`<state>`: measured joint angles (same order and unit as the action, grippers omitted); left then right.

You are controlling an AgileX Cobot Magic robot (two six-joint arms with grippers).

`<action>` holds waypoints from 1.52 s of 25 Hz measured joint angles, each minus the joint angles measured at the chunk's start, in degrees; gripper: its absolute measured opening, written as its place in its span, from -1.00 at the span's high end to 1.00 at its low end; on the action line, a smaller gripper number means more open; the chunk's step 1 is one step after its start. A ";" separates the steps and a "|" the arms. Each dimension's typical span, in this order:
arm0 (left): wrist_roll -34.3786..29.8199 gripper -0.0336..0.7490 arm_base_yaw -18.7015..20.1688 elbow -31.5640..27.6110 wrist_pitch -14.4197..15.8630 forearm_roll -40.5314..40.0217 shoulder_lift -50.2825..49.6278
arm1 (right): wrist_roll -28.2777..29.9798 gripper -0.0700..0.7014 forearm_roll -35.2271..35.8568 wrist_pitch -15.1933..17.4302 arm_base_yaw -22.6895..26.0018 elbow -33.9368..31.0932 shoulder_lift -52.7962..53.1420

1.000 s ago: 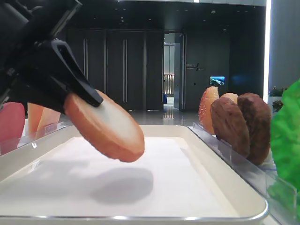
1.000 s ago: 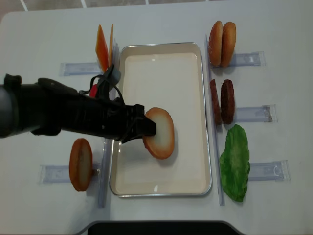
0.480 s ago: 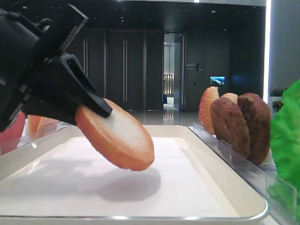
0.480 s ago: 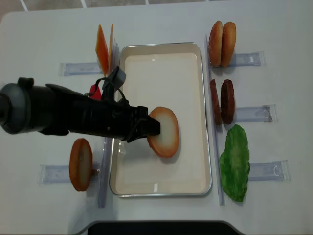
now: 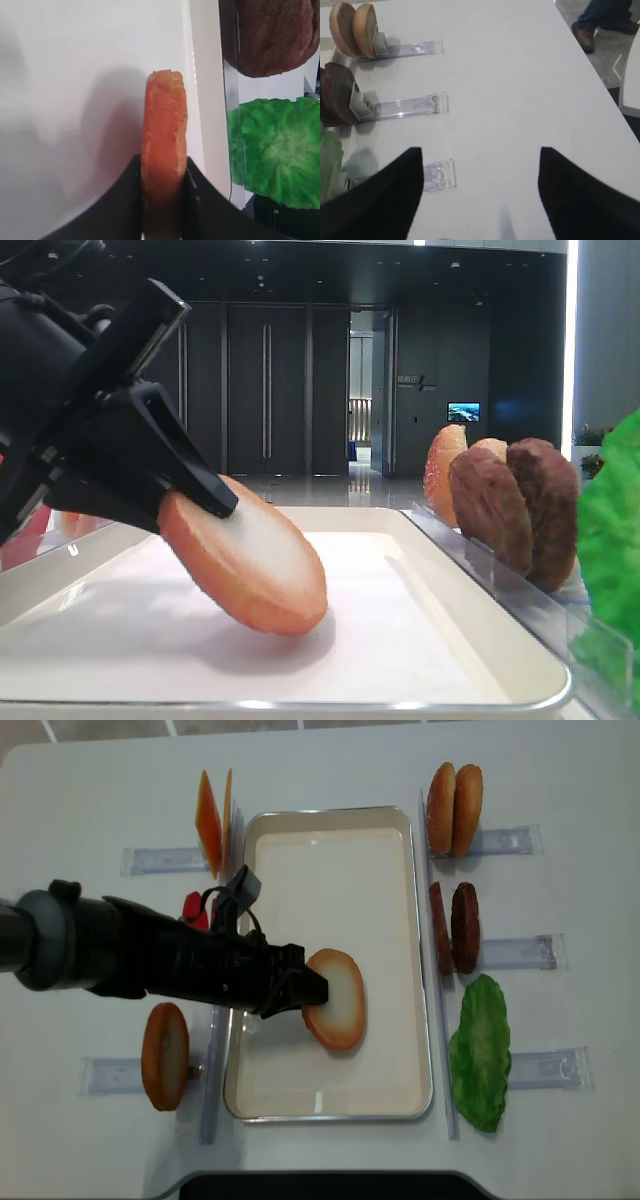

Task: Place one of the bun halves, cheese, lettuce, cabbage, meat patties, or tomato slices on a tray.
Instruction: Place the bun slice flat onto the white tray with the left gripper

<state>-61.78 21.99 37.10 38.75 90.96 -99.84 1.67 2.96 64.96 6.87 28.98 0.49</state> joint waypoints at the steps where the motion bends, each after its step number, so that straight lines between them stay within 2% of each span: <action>1: -0.04 0.56 0.00 0.00 0.00 0.00 0.00 | 0.00 -0.39 0.00 0.00 0.00 0.00 0.00; 15: -0.11 0.54 0.00 0.00 -0.88 -1.34 0.00 | 0.00 -0.39 0.00 0.00 0.00 0.00 0.00; 18: -0.11 0.28 0.00 0.00 -1.19 -1.99 0.00 | 0.00 -0.39 0.00 0.00 0.00 0.00 0.00; 21: 0.66 -0.20 0.00 0.00 -1.95 -3.57 0.00 | 0.00 -0.39 0.00 0.00 0.00 0.00 0.00; 23: 1.29 -0.45 0.00 0.00 -2.28 -4.45 0.00 | 0.00 -0.39 0.00 0.00 0.00 0.00 0.00; 26: 3.42 -0.68 0.00 0.00 -2.53 -6.31 0.60 | 0.00 -0.39 0.00 0.00 0.00 0.00 0.00; 32: 13.21 -0.75 0.00 0.61 -3.37 -15.72 4.13 | 0.00 -0.39 0.00 0.00 0.00 0.00 0.00; 38: 28.98 -0.75 0.00 3.35 -2.82 -30.10 7.22 | 0.00 -0.39 0.00 0.00 0.00 0.00 0.00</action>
<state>-32.80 21.99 40.45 35.93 60.86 -92.62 1.67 2.96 64.96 6.87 28.98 0.49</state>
